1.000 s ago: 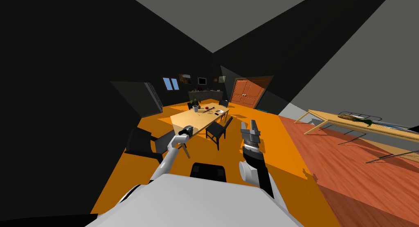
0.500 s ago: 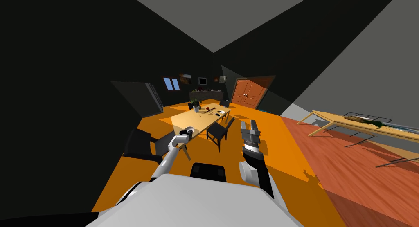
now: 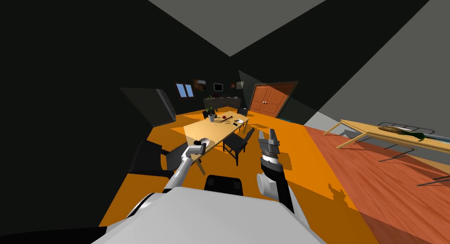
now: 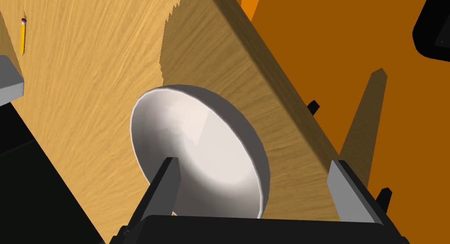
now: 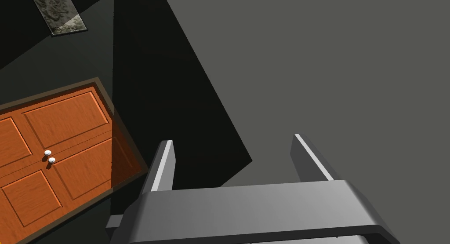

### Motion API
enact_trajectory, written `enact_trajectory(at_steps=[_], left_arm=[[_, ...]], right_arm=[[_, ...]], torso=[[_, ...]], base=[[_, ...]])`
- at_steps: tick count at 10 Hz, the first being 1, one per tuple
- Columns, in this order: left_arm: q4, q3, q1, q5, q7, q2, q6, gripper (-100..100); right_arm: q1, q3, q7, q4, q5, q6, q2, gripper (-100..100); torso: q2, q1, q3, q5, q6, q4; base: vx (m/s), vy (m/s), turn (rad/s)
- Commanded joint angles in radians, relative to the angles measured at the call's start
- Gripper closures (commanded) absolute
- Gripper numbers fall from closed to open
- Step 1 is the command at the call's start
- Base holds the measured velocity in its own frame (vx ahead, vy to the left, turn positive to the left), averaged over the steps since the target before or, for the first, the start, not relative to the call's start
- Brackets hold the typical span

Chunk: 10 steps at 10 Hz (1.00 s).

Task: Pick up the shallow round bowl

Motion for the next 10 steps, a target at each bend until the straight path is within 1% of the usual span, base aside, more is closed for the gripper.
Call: enact_trajectory(at_steps=[1,3,4,5,6,7,8,10], left_arm=[[0.02,0.004,-0.001,-0.006,0.003,0.002,0.04,-100],[0.046,0.009,0.002,-0.013,0.006,0.004,0.073,-100],[0.064,0.012,0.011,-0.018,0.007,0.008,0.089,-100],[0.08,0.011,-0.004,-0.015,0.006,0.007,0.062,-100],[0.084,0.011,-0.003,-0.015,0.006,0.007,0.063,0],[0.117,0.01,-0.004,-0.019,0.005,0.004,0.028,-100],[0.125,0.009,-0.004,-0.019,0.005,0.003,0.019,-100],[0.159,0.008,-0.004,-0.023,0.005,-0.001,-0.017,-100]], right_arm=[[0.0,0.0,0.0,0.0,0.0,0.0,0.0,0],[0.0,0.0,0.0,0.0,0.0,0.0,0.0,0],[0.0,0.0,0.0,0.0,0.0,0.0,0.0,0],[0.0,0.0,0.0,0.0,0.0,0.0,0.0,0],[0.0,0.0,0.0,0.0,0.0,0.0,0.0,0],[0.0,0.0,0.0,0.0,0.0,0.0,0.0,0],[0.0,0.0,0.0,0.0,0.0,0.0,0.0,0],[0.0,0.0,0.0,0.0,0.0,0.0,0.0,0]], torso=[[0.0,0.0,0.0,0.0,0.0,0.0],[-0.001,0.001,-0.001,0.0,0.0,0.0],[-0.002,0.001,-0.001,0.0,0.0,0.0],[-0.004,0.005,-0.002,0.001,0.0,-0.001],[-0.001,0.002,-0.001,0.001,0.0,0.0],[0.002,-0.002,0.001,0.0,0.0,0.0],[0.002,-0.003,0.001,-0.001,0.0,0.0],[0.002,-0.004,0.001,-0.001,0.0,0.001]], base=[[0.071,0.066,0.023],[0.09,0.077,0.017],[0.137,0.14,0.023],[0.065,0.076,-0.003],[0.011,0.013,-0.002],[0.03,0.01,-0.003],[0.034,0.007,-0.004],[0.029,0.005,-0.003]])
